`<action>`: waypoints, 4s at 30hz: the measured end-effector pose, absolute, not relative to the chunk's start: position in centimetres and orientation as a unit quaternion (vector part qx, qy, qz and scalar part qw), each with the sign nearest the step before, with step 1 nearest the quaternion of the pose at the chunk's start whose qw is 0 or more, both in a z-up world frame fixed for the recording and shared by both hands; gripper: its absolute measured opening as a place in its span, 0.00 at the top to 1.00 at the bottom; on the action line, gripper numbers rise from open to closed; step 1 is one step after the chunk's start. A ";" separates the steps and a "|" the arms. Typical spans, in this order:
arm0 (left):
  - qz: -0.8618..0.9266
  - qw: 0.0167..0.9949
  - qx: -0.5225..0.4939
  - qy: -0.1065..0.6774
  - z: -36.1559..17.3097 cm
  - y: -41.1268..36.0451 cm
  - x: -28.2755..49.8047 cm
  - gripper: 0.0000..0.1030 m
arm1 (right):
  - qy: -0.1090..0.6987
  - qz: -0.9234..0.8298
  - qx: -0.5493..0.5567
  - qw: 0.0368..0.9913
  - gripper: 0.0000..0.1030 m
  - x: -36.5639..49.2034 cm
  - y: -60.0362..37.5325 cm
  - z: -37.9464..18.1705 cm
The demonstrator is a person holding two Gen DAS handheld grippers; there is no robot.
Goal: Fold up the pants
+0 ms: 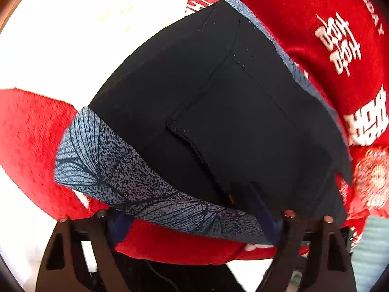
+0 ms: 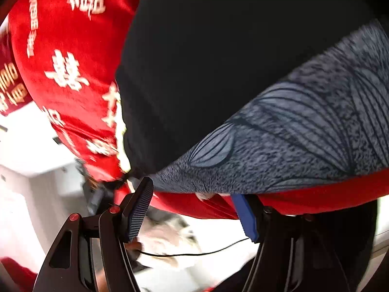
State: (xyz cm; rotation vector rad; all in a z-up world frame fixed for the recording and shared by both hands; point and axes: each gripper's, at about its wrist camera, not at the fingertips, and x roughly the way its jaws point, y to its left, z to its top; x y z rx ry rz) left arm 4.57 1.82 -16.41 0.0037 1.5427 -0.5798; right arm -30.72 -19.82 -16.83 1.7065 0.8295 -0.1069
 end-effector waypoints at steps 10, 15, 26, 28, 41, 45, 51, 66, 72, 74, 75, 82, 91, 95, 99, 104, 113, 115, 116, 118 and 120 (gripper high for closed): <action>-0.263 0.678 0.013 0.686 -15.5 2.5 5.2 0.70 | 0.348 -0.086 0.722 0.591 0.88 -30.9 -19.3 -15.7; -0.274 0.681 0.010 0.678 -14.0 2.7 5.2 0.70 | 0.368 -0.086 0.677 0.631 0.89 -29.0 -20.6 -11.9; -0.288 0.709 -0.013 0.644 -8.3 -0.2 8.5 0.70 | 0.402 -0.049 0.595 0.695 0.89 -24.1 -26.3 -5.9; -0.291 0.716 -0.024 0.634 -7.3 -2.1 10.0 0.70 | 0.407 -0.039 0.581 0.703 0.89 -22.2 -28.2 -5.4; -0.252 0.764 0.012 0.594 -12.8 -17.0 20.3 0.70 | 0.494 -0.020 0.520 0.696 0.89 -7.4 -41.9 -12.0; -0.220 0.766 0.032 0.604 -16.2 -18.4 21.9 0.69 | 0.527 -0.021 0.495 0.690 0.89 -5.1 -42.7 -14.7; -0.198 0.788 0.062 0.580 -13.7 -18.7 22.2 0.25 | 0.537 -0.014 0.504 0.676 0.80 -4.8 -43.6 -14.8; -0.200 0.782 0.167 0.566 -17.3 -22.7 19.1 0.23 | 0.585 -0.009 0.357 0.728 0.69 1.9 -38.4 -14.1; -0.182 0.779 0.191 0.568 -18.7 -25.1 20.0 0.18 | 0.572 -0.020 0.402 0.714 0.72 0.6 -40.1 -14.3; -0.185 0.775 0.177 0.577 -18.1 -25.0 19.8 0.18 | 0.571 -0.016 0.396 0.719 0.61 -0.2 -40.2 -12.9; -0.187 0.770 0.163 0.587 -17.6 -24.7 19.6 0.18 | 0.564 -0.009 0.399 0.722 0.56 -1.0 -40.3 -12.1; -0.233 0.740 0.196 0.599 -15.1 -24.7 12.3 0.18 | 0.549 -0.020 0.413 0.726 0.36 -8.4 -40.5 -8.6; -0.326 0.678 0.224 0.619 -15.2 -28.0 0.1 0.18 | 0.565 -0.111 0.419 0.702 0.36 -20.1 -39.8 -8.0; -0.361 0.658 0.241 0.615 -15.3 -29.0 -3.0 0.18 | 0.556 -0.174 0.441 0.683 0.36 -26.1 -39.9 -7.6; -0.395 0.632 0.247 0.620 -15.2 -30.0 -6.3 0.18 | 0.534 -0.233 0.472 0.662 0.36 -31.9 -39.0 -6.8; -0.431 0.606 0.242 0.623 -14.3 -30.9 -9.9 0.18 | 0.510 -0.284 0.509 0.632 0.36 -38.9 -36.2 -6.9; -0.462 0.574 0.265 0.622 -15.5 -32.4 -13.5 0.18 | 0.480 -0.370 0.538 0.586 0.36 -48.5 -32.8 -7.7; -0.457 0.572 0.264 0.628 -15.8 -32.4 -13.6 0.18 | 0.481 -0.375 0.537 0.583 0.36 -49.8 -32.8 -8.3; -0.454 0.571 0.262 0.632 -16.0 -32.6 -13.8 0.18 | 0.483 -0.375 0.537 0.582 0.36 -50.3 -32.8 -8.6; -0.453 0.571 0.261 0.633 -16.1 -32.6 -14.1 0.18 | 0.480 -0.367 0.546 0.580 0.36 -50.9 -32.9 -9.5; -0.449 0.574 0.272 0.629 -16.2 -33.2 -14.9 0.18 | 0.470 -0.353 0.563 0.581 0.36 -51.7 -33.0 -10.2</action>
